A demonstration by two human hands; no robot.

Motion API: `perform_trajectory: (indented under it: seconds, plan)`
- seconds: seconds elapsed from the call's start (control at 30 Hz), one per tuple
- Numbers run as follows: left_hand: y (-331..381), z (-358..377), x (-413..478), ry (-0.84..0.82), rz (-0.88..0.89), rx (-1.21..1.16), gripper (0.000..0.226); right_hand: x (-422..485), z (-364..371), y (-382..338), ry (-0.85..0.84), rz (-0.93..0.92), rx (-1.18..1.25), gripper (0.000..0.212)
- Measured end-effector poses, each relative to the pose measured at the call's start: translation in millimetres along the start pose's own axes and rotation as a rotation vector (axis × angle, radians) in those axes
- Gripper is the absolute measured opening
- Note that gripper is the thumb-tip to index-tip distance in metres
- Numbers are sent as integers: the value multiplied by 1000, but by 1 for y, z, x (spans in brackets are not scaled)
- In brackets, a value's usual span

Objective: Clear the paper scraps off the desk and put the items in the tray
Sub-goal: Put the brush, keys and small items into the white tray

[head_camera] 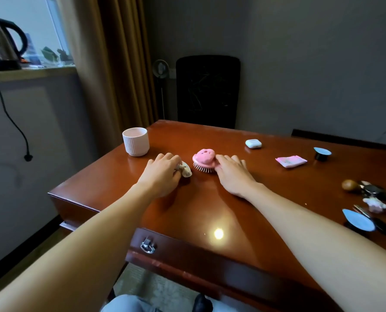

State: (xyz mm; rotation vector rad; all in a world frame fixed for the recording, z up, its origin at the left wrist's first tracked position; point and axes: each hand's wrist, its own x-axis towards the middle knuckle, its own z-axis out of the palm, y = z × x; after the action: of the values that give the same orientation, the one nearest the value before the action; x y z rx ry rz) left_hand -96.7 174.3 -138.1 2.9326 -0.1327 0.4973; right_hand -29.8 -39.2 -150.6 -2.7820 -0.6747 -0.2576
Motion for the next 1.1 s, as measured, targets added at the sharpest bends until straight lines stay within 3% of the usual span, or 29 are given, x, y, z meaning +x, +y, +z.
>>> perform_trajectory:
  seconds: [0.37,0.63,1.1]
  plan:
    - [39,-56,-61,69,173,36,23,-85,-62,-30,-6,40,-53,40]
    - [65,-109,-42,63,196,22,16,-111,-123,-28,94,102,-87,37]
    - [176,-85,28,10,355,-147,19,-136,-183,87,119,306,-249,39]
